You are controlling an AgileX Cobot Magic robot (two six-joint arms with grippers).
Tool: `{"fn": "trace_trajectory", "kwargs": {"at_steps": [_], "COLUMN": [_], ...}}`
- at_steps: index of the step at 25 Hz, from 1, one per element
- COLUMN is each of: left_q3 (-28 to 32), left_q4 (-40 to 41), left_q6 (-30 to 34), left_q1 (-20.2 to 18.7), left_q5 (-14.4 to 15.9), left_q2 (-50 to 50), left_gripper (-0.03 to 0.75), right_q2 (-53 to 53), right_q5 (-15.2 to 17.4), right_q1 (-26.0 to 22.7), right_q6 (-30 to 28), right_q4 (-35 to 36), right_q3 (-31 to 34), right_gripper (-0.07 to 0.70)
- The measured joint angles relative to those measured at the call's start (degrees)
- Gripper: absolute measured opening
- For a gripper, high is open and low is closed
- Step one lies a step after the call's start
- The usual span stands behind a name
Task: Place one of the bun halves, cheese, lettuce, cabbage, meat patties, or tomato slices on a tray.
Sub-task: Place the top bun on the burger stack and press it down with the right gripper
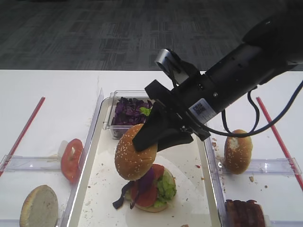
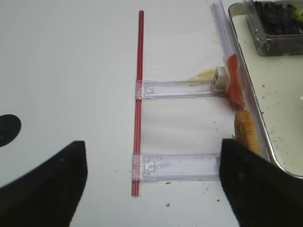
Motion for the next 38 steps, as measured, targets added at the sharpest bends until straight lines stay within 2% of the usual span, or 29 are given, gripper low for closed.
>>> {"fn": "trace_trajectory", "kwargs": {"at_steps": [11,19,23,31,38], "left_q3": [0.0,0.0,0.0,0.0,0.0], "left_q4": [0.0,0.0,0.0,0.0,0.0], "left_q6": [0.0,0.0,0.0,0.0,0.0], "left_q1": [0.0,0.0,0.0,0.0,0.0], "left_q5": [0.0,0.0,0.0,0.0,0.0], "left_q2": [0.0,0.0,0.0,0.0,0.0], "left_gripper": [0.562,0.562,0.562,0.562,0.562], "right_q2": [1.4,1.4,1.4,5.1,6.1], "right_q5": [-0.4,-0.4,-0.4,-0.6,-3.0], "right_q1": [-3.7,-4.6,-4.6,-4.6,-4.6], "right_q6": [-2.1,-11.6,-14.6,-16.1,-16.6], "right_q4": [2.0,8.5,9.7,11.3,11.2], "right_q3": [0.7,9.9,11.6,11.9,11.9], "right_gripper": [0.236,0.236,0.236,0.236,0.236]}}
